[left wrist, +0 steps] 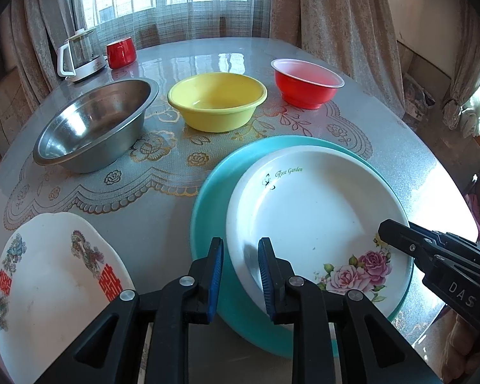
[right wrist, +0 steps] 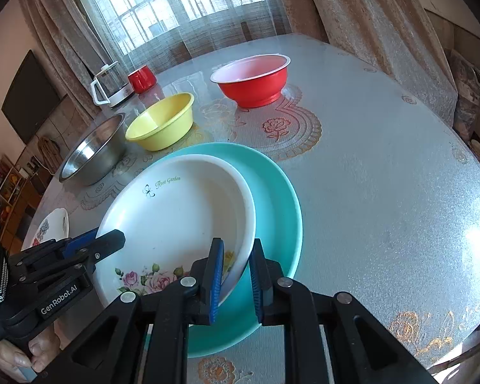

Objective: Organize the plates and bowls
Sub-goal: 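Lower the rose plate onto the teal plate and open both grippers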

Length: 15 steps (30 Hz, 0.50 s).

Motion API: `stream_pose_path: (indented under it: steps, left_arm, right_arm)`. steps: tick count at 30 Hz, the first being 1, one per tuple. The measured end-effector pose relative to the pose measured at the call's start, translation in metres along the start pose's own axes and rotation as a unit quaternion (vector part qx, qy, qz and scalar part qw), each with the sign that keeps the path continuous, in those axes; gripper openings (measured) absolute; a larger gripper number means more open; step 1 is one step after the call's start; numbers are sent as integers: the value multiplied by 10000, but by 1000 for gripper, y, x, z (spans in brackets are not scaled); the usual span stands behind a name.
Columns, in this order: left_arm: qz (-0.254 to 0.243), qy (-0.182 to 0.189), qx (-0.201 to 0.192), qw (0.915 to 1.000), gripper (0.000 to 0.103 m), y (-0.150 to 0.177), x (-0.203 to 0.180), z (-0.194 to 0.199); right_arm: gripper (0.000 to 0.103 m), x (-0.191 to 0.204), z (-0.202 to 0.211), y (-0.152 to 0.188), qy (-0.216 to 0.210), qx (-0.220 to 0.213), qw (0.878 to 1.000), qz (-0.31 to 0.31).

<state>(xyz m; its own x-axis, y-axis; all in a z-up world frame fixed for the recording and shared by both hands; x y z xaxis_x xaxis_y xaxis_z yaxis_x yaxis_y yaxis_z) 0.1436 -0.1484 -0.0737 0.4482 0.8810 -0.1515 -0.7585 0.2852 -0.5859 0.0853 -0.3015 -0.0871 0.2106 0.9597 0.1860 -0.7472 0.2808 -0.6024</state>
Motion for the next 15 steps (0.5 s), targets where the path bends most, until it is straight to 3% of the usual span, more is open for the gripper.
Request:
stream_pose_path:
  steps: [15]
  left_arm:
    - [-122, -203, -97, 9997, 24, 1, -3, 1]
  right_arm:
    - [17, 3, 0, 1, 114, -78, 9998, 106]
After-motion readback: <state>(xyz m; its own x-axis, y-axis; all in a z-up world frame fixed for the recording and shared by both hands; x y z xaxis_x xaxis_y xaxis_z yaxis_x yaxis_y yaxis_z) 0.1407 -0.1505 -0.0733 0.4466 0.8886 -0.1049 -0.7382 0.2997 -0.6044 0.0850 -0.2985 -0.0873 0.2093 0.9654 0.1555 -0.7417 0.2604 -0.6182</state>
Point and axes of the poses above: each gripper's, at about its wrist camera, not at the fingertips, and z roughly against the way its jaws point, x to its left, y to its underside, the point moved 5 cm from there along -z, roughly the way its jaws point, and after that the axes turned 8 degrees about y, right-handed, at the moved point
